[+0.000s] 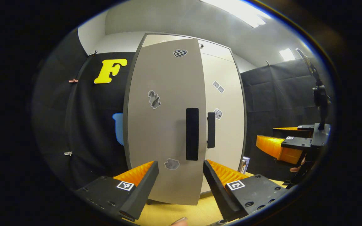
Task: Grasp the bottle in the cabinet with the left hand and place it on the coaster, then close the right door with the right hand and the left door with the left hand.
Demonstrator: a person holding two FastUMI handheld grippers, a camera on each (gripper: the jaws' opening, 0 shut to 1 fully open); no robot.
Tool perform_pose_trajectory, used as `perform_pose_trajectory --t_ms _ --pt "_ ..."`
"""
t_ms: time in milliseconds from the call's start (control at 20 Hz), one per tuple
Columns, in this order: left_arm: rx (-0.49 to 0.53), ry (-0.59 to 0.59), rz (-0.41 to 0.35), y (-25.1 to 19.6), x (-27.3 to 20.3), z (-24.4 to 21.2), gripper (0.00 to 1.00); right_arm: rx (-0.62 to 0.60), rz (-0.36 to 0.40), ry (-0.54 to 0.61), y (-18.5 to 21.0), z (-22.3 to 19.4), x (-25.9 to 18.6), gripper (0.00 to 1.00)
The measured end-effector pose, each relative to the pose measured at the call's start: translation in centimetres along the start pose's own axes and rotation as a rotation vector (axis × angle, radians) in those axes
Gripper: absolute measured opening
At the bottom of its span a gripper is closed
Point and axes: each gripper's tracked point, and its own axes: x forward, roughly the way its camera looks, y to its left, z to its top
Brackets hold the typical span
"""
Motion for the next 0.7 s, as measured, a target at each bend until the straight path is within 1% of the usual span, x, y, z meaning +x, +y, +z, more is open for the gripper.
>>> perform_pose_trajectory --t_ms 100,400,700 --pt "-0.003 0.001 0.000 0.2 0.0 0.0 0.91 0.004 0.003 -0.002 0.2 0.1 0.0 0.97" --pt "0.031 -0.003 0.033 0.3 0.4 0.2 0.91 0.019 0.026 -0.007 0.6 0.4 0.5 0.97" --pt "0.026 0.003 0.036 -0.4 1.1 -0.1 0.91 0.009 0.023 -0.004 -0.3 0.3 0.7 0.97"
